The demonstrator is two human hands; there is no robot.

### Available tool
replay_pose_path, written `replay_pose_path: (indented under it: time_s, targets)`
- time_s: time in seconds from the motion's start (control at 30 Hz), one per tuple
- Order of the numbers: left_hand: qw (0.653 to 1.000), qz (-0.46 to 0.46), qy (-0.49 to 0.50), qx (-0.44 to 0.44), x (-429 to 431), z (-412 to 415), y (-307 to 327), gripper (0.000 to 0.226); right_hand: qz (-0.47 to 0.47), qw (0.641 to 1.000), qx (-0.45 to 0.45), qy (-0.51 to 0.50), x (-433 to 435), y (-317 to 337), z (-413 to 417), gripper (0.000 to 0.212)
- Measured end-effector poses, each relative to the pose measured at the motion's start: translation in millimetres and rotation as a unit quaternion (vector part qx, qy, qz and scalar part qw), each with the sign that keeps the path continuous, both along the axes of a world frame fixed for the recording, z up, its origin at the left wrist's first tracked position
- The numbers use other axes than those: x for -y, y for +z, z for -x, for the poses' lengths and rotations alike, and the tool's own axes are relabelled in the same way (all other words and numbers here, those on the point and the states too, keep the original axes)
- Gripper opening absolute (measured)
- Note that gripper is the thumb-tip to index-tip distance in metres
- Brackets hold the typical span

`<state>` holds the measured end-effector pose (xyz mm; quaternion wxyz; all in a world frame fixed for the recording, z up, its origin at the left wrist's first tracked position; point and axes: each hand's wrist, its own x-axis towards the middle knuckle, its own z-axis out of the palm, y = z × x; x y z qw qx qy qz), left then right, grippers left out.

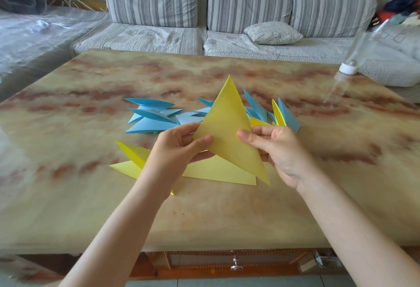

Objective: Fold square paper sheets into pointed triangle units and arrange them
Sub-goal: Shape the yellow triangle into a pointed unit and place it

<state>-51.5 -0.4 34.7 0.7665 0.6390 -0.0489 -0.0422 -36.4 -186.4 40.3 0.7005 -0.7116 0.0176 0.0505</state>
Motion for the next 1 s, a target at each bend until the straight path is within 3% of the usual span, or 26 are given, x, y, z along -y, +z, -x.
replay_pose_path:
  time_s: [0.17,0.37,0.6,1.0]
  targets:
    - [1.000,0.005,0.006,0.011,0.9,0.6,1.5,0.024,-0.001,1.000,0.002,0.004,0.4,-1.2,-0.3,0.031]
    - [0.998,0.056,0.017,-0.005,4.5,1.0,-1.1,0.059,-0.021,1.000,-0.003,0.016,1.9,-0.4,-0.6,0.032]
    - [0.997,0.066,0.050,0.007,8.8,2.9,-2.1,0.044,-0.042,0.999,-0.007,0.023,2.2,0.3,-1.3,0.037]
    - [0.997,0.068,0.039,0.008,6.2,1.2,-1.8,0.043,-0.020,0.998,-0.006,0.052,3.4,3.8,-0.6,0.040]
